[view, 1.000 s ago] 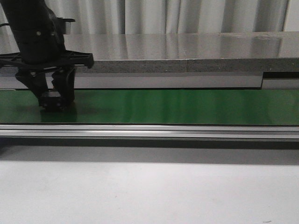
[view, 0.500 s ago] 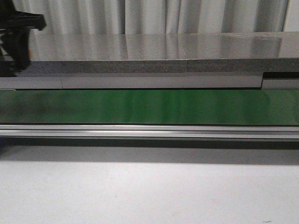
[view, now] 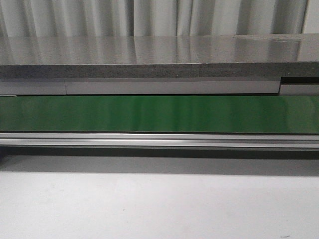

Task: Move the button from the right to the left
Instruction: 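Lift the button off the belt with the left gripper toward the blue tray, then lower the button into the blue tray and open the left gripper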

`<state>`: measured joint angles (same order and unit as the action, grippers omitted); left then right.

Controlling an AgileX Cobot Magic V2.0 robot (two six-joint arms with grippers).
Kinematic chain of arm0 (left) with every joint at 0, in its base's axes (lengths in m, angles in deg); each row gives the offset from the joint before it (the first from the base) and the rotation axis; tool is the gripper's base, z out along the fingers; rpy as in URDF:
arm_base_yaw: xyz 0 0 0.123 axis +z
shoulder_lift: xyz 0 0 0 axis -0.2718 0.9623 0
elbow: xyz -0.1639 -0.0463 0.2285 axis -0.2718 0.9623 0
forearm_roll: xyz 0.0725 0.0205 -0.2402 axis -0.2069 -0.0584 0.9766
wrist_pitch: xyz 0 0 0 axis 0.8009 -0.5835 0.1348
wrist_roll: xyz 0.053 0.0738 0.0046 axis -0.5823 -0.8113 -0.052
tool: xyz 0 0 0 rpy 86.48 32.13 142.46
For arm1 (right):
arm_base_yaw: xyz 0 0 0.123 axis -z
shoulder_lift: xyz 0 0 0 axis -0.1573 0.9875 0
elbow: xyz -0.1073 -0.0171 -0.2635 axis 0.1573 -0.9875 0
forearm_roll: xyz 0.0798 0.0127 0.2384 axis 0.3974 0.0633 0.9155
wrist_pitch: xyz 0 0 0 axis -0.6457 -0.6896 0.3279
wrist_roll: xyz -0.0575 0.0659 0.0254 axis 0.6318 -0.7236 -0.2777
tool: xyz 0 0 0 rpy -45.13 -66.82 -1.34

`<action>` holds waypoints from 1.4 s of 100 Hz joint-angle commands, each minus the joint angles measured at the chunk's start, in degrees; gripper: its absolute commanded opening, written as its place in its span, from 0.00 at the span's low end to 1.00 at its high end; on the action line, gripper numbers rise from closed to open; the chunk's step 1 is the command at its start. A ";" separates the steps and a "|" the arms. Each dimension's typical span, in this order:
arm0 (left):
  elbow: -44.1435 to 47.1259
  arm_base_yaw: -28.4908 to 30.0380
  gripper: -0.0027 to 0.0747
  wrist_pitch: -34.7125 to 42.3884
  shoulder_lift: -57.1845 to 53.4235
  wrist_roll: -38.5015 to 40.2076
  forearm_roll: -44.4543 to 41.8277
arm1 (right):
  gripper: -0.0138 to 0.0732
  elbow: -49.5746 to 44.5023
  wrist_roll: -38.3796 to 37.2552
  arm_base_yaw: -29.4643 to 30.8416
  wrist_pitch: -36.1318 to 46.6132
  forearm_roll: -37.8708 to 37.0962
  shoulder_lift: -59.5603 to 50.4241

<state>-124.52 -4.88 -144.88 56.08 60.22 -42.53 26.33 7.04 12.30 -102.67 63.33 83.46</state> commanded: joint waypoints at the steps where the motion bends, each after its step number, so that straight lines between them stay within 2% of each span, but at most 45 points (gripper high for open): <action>1: -1.61 1.89 0.25 2.24 -2.12 -3.63 -0.30 | 0.08 1.50 0.24 -0.01 4.59 0.04 0.43; 10: -1.51 3.25 0.25 4.08 -0.64 -8.25 -0.59 | 0.08 1.50 0.24 -0.01 4.59 0.04 0.43; 71: -1.51 3.83 0.27 9.91 12.68 -10.35 -4.85 | 0.08 1.50 0.24 -0.01 4.53 0.04 0.43; 80: -1.62 3.83 0.37 10.84 12.68 -11.39 -5.07 | 0.08 1.50 0.24 -0.01 4.53 0.04 0.43; 95: -1.62 3.83 0.62 10.98 12.68 -11.54 -5.44 | 0.08 1.50 0.24 -0.01 4.53 0.04 0.43; 102: -1.62 3.83 0.68 10.76 12.68 -11.54 -6.44 | 0.08 1.50 0.24 -0.01 4.53 0.04 0.43; 134: -1.73 3.83 0.67 12.22 8.75 -9.51 -8.74 | 0.08 1.50 0.24 -0.01 4.53 0.04 0.43; 140: -1.85 3.83 0.61 12.76 7.13 -6.93 -8.74 | 0.08 1.50 0.24 -0.01 4.53 0.04 0.43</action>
<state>-124.52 -1.06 -134.42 69.31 49.90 -50.48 26.33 7.04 12.30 -102.67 63.33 83.46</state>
